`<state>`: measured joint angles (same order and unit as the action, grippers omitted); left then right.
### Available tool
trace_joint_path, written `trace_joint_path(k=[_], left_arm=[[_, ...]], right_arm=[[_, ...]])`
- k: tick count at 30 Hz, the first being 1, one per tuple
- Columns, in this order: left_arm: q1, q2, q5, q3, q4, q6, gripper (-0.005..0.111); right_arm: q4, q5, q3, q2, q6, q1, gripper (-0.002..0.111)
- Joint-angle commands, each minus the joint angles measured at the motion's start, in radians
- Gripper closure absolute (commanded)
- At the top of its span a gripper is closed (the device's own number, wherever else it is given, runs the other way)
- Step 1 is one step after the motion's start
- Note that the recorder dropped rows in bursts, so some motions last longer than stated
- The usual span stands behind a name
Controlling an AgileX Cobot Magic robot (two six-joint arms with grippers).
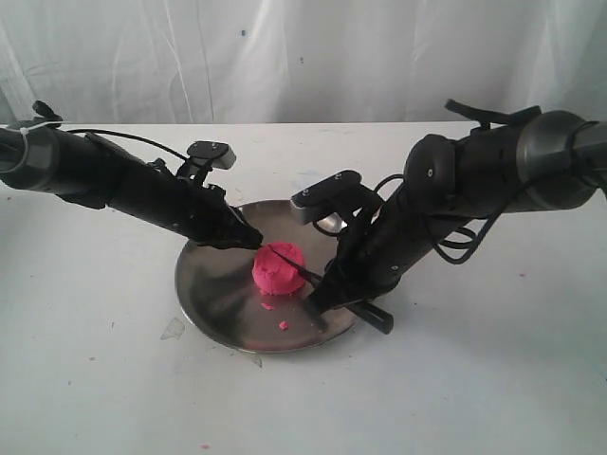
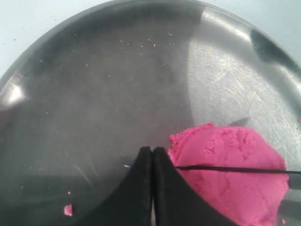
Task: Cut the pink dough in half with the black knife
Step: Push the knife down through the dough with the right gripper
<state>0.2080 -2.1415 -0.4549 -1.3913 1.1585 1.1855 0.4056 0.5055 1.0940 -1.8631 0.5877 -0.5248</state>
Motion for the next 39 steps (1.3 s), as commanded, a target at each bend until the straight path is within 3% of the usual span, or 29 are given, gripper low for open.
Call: trace_joint_path(k=[1, 39], left_arm=[[0.003, -0.010, -0.035, 0.006, 0.007, 0.002, 0.107], [0.003, -0.010, -0.035, 0.006, 0.007, 0.002, 0.107]], right_arm=[[0.002, 0.006, 0.001, -0.030, 0.021, -0.003, 0.108], [0.002, 0.004, 0.002, -0.052, 0.019, -0.003, 0.108]])
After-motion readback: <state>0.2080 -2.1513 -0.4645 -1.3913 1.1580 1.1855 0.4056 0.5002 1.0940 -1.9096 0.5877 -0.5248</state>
